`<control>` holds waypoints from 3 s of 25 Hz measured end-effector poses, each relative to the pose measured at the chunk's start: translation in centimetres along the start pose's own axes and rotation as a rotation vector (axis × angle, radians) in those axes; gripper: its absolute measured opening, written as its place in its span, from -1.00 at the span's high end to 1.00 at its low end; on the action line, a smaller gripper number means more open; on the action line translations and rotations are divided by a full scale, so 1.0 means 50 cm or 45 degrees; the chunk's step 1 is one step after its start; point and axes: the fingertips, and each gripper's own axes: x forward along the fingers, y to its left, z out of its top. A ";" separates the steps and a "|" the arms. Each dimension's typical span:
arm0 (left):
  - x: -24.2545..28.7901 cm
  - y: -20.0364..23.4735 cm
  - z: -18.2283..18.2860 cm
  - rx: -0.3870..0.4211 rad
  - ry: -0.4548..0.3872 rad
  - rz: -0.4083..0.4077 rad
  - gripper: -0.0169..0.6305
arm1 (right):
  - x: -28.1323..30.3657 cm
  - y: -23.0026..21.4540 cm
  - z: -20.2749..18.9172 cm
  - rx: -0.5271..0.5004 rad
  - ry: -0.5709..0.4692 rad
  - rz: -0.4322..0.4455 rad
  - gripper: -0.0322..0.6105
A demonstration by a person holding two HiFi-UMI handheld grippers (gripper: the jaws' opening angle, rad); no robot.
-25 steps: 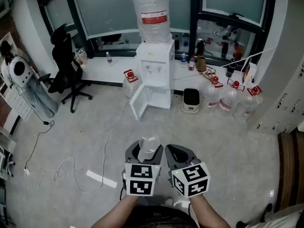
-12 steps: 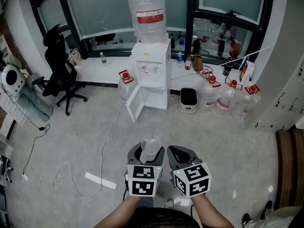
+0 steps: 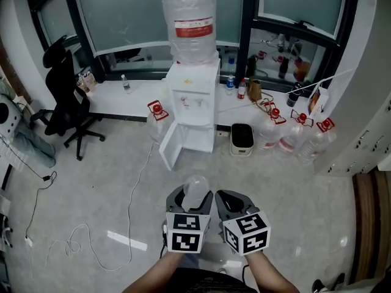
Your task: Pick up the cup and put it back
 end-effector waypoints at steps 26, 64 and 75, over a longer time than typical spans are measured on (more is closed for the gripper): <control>0.174 0.364 0.108 -0.062 -0.016 -0.041 0.09 | 0.377 0.043 0.195 -0.061 0.034 -0.044 0.83; 0.709 0.466 0.224 -0.162 0.033 0.121 0.09 | 0.786 -0.365 0.279 -0.113 0.208 0.218 0.83; 0.822 0.513 0.180 -0.190 0.157 0.257 0.09 | 0.915 -0.446 0.260 -0.111 0.307 0.357 0.83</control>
